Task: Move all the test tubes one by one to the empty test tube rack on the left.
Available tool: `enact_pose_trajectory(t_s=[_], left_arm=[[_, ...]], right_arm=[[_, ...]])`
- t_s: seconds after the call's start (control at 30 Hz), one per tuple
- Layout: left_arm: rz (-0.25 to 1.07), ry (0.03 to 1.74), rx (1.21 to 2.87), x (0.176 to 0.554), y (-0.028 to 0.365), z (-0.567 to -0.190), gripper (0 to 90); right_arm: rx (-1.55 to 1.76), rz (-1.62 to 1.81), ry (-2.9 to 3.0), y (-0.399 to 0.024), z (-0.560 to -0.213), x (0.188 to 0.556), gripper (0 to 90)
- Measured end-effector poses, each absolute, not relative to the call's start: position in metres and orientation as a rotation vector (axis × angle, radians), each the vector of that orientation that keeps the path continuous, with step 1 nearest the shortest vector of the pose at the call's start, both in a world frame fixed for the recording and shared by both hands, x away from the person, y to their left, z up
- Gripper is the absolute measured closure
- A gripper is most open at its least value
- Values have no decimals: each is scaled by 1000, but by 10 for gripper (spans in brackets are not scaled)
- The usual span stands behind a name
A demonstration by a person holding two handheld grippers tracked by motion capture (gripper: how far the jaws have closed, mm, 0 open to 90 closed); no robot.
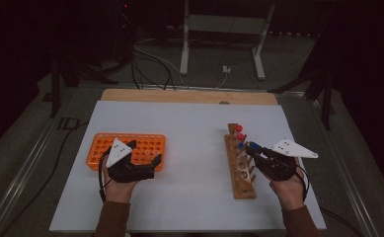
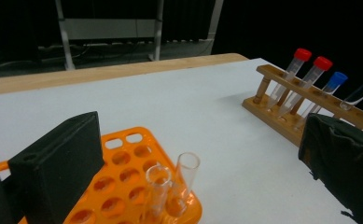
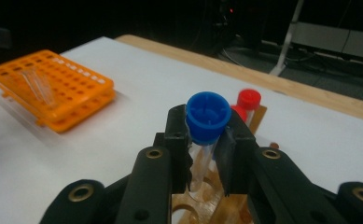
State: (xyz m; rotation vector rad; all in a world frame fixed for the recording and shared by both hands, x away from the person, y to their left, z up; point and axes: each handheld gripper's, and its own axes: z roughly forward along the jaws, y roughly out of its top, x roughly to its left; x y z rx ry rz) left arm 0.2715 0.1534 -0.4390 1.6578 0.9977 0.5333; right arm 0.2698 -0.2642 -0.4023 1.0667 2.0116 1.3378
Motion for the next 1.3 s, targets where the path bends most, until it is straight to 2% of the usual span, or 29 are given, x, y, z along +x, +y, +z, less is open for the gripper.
enact_pose_trajectory(t_s=[0.53,0.77,1.3], left_arm=[[505,820,1678,262,108,-427,7],[445,789,1730,260,84,-434,13],[312,636,1913,250,27,-452,89]], right_arm=[[992,1395,2126,-236,-406,264,764],[944,1385,2192,-212,-414,260,763],[910,1502,2292,-193,-419,255,759]])
